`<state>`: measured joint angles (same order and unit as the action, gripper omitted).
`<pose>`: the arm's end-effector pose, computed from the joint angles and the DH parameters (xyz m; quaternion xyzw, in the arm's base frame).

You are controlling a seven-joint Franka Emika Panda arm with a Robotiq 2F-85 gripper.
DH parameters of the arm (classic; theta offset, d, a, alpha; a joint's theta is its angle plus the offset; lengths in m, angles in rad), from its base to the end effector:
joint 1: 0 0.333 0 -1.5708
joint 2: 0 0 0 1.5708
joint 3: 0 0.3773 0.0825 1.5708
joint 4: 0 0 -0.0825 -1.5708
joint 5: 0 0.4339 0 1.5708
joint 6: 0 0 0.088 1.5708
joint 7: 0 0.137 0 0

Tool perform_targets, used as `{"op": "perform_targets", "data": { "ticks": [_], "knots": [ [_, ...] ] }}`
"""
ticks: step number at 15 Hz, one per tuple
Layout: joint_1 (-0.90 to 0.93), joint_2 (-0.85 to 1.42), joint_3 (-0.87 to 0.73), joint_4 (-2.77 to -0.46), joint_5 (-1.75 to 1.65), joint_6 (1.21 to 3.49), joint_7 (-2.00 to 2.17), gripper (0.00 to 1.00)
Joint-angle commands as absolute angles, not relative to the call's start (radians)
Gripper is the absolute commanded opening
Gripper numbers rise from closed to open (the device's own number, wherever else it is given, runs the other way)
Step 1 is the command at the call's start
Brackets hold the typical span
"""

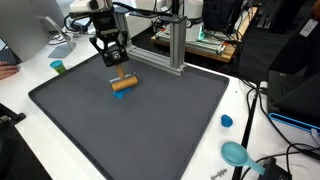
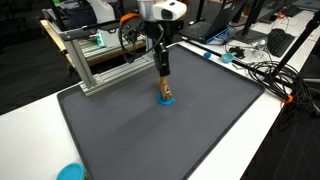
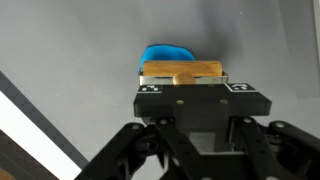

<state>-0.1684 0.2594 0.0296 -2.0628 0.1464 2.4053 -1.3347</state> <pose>0.6434 -0.0864 0.3117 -0.8531 -0.5172 -0.0676 0.0130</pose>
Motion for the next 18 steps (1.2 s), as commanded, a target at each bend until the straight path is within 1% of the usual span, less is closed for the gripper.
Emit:
{"op": "perform_targets", "data": {
  "ticks": [1,6,9,10,12,13,18],
  "knots": [
    [-0.164,0.297,0.028,-2.007,0.156,2.375,-1.318,0.22],
    [-0.163,0.365,0.022,-1.938,0.130,2.372,-1.287,0.22],
    [-0.155,0.410,0.004,-1.887,0.084,2.318,-1.232,0.22],
    [-0.170,0.351,0.031,-1.950,0.131,2.348,-1.277,0.47],
    [-0.169,0.366,0.030,-1.922,0.123,2.323,-1.259,0.47],
    [-0.169,0.370,0.030,-1.916,0.121,2.318,-1.256,0.22],
    [-0.162,0.394,0.020,-1.922,0.092,2.339,-1.247,0.22]
  ]
}}
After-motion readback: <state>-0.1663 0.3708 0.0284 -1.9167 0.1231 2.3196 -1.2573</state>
